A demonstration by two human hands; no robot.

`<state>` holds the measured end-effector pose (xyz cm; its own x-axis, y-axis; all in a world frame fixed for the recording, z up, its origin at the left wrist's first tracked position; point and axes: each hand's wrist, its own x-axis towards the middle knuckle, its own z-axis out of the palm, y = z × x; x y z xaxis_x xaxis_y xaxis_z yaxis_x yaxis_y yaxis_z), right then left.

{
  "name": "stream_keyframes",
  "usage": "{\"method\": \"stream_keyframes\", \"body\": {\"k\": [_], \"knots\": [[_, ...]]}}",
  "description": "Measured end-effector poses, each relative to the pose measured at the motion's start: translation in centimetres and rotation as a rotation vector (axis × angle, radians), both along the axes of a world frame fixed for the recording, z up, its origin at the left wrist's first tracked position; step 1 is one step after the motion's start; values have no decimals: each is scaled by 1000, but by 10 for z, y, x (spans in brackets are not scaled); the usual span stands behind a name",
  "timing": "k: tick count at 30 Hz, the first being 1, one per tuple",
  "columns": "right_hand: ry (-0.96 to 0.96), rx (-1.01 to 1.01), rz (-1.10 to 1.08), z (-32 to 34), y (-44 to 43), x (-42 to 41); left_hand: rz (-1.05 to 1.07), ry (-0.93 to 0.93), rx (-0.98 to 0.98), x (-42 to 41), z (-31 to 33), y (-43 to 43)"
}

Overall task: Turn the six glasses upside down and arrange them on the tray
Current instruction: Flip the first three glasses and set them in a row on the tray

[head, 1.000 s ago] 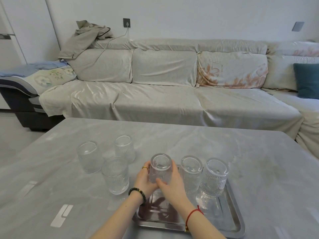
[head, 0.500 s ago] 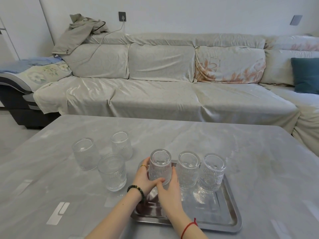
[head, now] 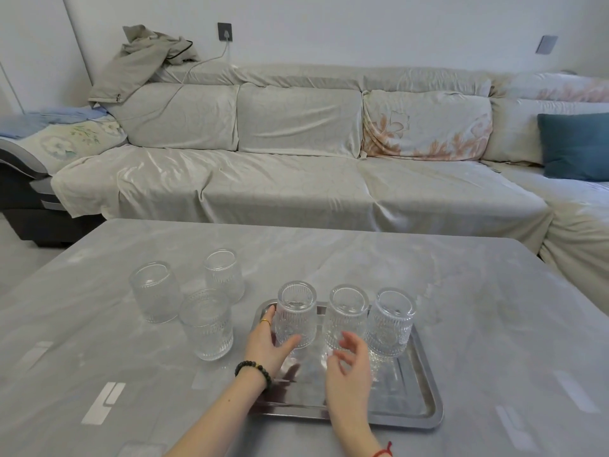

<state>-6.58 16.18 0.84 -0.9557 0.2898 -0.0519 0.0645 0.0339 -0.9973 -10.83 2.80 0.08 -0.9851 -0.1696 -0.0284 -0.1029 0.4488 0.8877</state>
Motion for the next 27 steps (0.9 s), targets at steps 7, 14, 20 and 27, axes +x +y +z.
{"method": "stream_keyframes", "body": {"k": [7, 14, 20, 27], "knots": [[-52, 31, 82, -3, 12, -3, -3, 37, -109, 17, 1, -6], [-105, 46, 134, 2, 11, -7, 19, 69, -43, 24, 3, -6], [-114, 22, 181, 4, 10, -6, 31, 71, -72, 27, -3, -3], [-48, -68, 107, 3, 8, -1, -3, 117, -5, 36, 3, -7]]}}
